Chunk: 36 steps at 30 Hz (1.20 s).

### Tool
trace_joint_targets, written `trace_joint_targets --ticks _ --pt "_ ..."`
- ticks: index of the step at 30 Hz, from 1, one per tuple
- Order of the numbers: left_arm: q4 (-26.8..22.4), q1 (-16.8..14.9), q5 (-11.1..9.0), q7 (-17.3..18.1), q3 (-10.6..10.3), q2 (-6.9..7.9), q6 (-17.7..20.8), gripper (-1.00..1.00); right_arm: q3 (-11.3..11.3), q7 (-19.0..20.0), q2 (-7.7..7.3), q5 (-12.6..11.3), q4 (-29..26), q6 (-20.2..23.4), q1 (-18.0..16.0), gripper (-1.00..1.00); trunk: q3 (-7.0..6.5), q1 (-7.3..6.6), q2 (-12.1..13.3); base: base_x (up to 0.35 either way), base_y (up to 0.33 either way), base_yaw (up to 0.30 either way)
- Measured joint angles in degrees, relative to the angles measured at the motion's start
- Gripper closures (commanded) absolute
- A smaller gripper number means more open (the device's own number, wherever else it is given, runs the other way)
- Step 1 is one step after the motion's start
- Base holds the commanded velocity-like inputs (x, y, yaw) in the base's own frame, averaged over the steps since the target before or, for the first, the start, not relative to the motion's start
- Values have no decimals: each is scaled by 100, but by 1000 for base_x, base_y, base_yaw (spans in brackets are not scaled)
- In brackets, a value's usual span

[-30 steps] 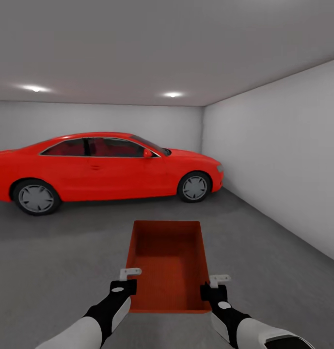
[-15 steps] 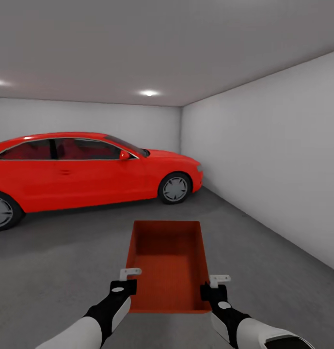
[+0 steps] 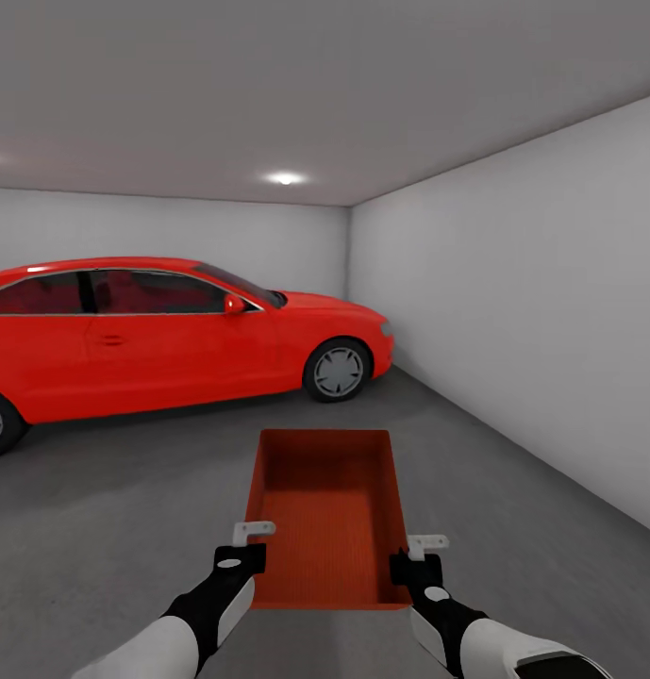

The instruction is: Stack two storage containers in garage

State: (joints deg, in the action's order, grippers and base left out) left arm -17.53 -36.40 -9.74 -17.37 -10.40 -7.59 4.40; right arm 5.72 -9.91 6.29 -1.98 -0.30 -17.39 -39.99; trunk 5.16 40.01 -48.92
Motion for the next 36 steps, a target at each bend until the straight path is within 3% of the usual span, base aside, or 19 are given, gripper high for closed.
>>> trace_joint_targets --ticks 9,36 --pt "2 -1 4 0 4 -2 0 100 -1 1 -1 1 -1 0 1 100 0 0 0 321 108 -76" --pt "4 -2 9 0 8 -3 -1 100 0 0 -1 0 -2 0 1 100 0 0 0 313 166 -282"
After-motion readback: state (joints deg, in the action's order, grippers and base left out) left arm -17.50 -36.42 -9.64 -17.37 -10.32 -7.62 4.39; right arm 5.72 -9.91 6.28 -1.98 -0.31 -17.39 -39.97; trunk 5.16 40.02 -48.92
